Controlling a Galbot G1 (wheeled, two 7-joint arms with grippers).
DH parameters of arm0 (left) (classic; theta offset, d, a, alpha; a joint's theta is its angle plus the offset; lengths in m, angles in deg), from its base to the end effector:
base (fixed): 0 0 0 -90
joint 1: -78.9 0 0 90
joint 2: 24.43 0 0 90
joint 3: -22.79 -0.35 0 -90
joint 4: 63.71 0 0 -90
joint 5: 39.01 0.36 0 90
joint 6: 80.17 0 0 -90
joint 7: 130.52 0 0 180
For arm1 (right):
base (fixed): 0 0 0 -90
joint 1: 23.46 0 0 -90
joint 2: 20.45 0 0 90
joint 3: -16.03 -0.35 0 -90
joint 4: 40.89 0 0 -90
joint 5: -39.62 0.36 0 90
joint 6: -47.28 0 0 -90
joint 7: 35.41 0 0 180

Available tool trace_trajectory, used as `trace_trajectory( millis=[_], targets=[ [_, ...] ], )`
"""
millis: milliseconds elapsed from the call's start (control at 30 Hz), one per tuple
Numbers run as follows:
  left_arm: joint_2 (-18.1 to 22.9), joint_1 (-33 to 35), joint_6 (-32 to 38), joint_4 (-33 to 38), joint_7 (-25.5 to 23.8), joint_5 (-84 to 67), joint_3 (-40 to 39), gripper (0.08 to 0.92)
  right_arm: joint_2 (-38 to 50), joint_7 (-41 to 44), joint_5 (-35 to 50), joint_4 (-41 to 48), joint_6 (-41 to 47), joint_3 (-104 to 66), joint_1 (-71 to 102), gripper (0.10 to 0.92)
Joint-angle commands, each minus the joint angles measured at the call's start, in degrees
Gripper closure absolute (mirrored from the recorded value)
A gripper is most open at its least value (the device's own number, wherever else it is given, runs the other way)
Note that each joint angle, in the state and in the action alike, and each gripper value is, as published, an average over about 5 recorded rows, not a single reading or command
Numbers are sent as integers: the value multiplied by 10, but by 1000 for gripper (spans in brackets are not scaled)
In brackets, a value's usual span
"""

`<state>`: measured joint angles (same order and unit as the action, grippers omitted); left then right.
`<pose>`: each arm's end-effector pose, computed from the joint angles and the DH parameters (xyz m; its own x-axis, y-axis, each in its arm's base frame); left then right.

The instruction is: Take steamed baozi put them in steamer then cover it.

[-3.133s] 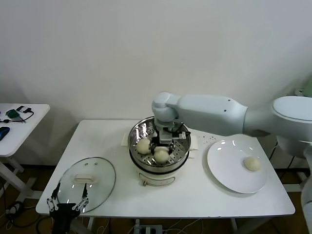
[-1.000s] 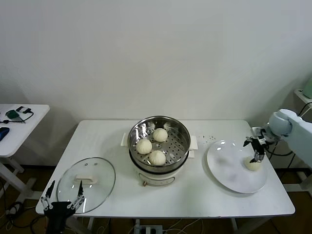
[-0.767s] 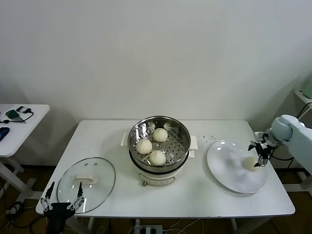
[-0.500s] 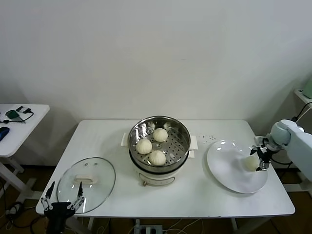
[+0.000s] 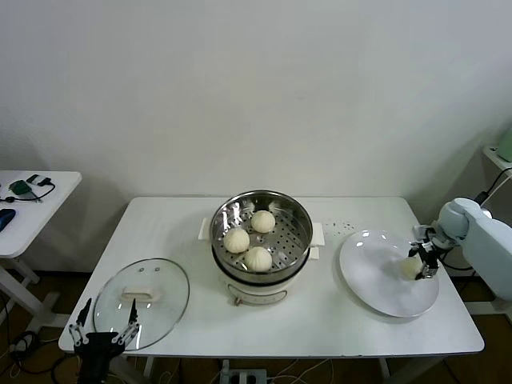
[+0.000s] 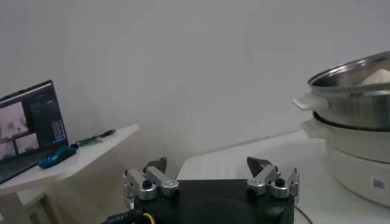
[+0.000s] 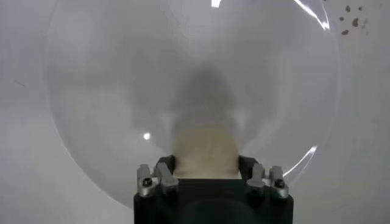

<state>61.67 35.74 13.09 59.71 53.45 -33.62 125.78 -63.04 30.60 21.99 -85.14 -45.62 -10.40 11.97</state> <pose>0.0932 0.0777 -0.3140 -0.9706 -0.1996 0.1343 -0.1505 0.9394 0.3082 0.5350 -0.2953 -0.2434 -0.1171 0.0220 0.9929 -0.9918 0.0494 -0.1181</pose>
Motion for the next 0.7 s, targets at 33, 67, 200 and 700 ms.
trace_trajectory(
  millis=[33,67,200,700],
  targets=[
    [-1,1,1,4,0,0,-2,177,18,1,76,-27,23,65,-49,379],
    [-2,1,1,4,0,0,-3,177,22,0,99,-35,31,90,-71,381],
    [-1,3,2,6,-2,0,-8,177,30,-13,215,-67,66,218,-195,386],
    [-9,6,13,15,-10,13,-47,177,-120,-88,676,-221,171,663,-609,382]
  ],
)
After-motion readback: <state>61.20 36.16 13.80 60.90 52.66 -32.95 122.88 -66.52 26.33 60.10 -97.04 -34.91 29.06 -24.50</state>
